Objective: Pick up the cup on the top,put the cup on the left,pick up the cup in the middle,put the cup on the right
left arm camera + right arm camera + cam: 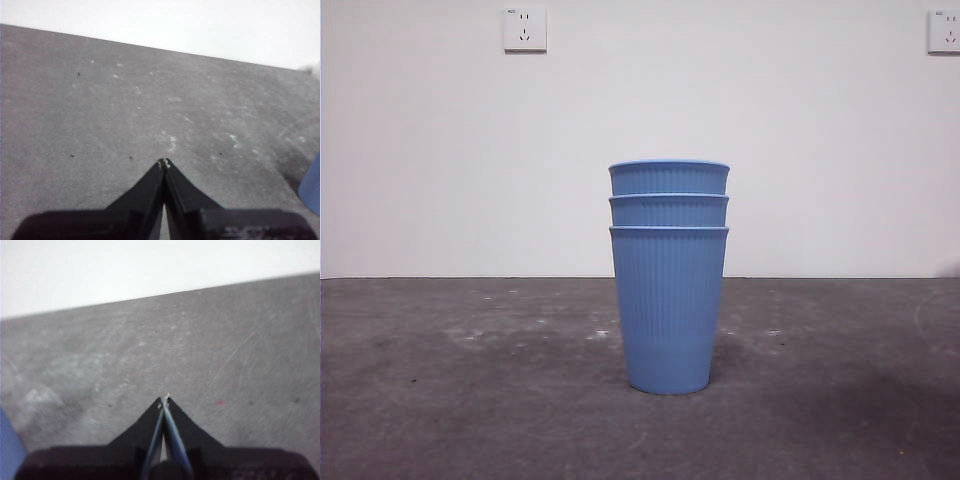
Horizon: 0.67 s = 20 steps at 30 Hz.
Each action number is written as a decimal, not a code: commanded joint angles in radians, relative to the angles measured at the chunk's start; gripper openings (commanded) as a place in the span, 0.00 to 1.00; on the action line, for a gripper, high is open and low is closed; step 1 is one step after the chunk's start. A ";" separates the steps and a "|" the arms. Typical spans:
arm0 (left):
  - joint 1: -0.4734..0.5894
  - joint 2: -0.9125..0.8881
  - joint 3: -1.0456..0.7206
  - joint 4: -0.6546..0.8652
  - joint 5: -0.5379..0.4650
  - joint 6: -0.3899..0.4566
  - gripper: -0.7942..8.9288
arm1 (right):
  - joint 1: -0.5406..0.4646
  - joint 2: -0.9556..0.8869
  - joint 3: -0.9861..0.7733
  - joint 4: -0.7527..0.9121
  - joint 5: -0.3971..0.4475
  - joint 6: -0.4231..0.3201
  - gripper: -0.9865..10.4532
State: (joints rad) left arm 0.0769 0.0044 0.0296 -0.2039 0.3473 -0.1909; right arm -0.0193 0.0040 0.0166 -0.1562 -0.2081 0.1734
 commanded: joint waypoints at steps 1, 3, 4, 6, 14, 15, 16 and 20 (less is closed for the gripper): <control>0.002 -0.003 -0.009 0.000 0.003 -0.079 0.07 | 0.001 0.003 -0.009 -0.009 -0.013 0.197 0.08; 0.002 -0.003 -0.004 -0.001 0.023 -0.135 0.07 | 0.001 0.007 -0.005 -0.008 -0.051 0.240 0.08; 0.002 -0.003 0.005 -0.005 0.043 -0.159 0.07 | 0.001 0.012 0.001 -0.010 -0.067 0.265 0.08; 0.002 -0.003 0.025 -0.015 0.069 -0.179 0.07 | 0.002 0.021 0.016 -0.010 -0.082 0.286 0.08; 0.002 0.031 0.180 -0.142 0.099 -0.208 0.07 | 0.002 0.149 0.169 -0.053 -0.130 0.287 0.08; 0.002 0.045 0.200 -0.150 0.107 -0.208 0.07 | 0.002 0.173 0.195 -0.072 -0.135 0.278 0.08; 0.002 0.062 0.224 -0.159 0.118 -0.207 0.07 | 0.003 0.203 0.228 -0.100 -0.143 0.268 0.08; 0.002 0.154 0.314 -0.192 0.198 -0.195 0.07 | 0.003 0.333 0.380 -0.236 -0.215 0.183 0.08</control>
State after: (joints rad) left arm 0.0769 0.1429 0.3305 -0.3962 0.5259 -0.3912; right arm -0.0189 0.3096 0.3542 -0.3717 -0.4072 0.4099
